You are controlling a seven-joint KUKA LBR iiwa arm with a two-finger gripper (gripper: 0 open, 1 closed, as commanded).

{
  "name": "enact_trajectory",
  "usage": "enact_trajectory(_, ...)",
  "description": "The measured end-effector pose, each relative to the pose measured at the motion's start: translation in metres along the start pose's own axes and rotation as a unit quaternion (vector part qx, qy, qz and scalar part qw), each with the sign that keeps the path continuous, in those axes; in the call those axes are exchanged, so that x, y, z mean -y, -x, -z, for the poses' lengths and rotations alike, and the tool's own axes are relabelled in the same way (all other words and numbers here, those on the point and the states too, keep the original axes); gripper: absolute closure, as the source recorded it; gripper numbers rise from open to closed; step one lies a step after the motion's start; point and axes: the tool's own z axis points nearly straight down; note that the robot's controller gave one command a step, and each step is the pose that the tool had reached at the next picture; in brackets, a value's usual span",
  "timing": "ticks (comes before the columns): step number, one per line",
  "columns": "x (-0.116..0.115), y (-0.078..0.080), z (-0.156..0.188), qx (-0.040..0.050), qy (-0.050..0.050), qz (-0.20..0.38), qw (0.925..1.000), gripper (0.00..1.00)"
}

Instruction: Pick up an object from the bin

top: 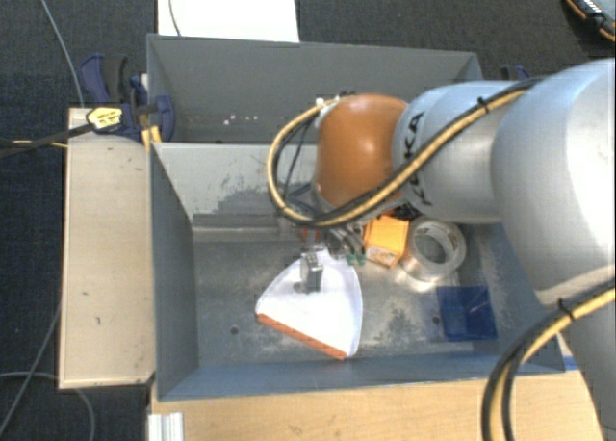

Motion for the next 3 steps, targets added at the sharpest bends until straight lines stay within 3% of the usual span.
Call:
enact_trajectory(1,0.0252,-0.0428,0.0004,-0.0034,-0.001,0.091,0.9958,0.0)
enact_trajectory(2,0.0265,-0.0451,0.0005,-0.0013,0.001,0.09,0.9959,0.0)
enact_trajectory(3,0.0251,-0.0414,0.0016,0.0009,0.0,0.087,0.9962,1.0)
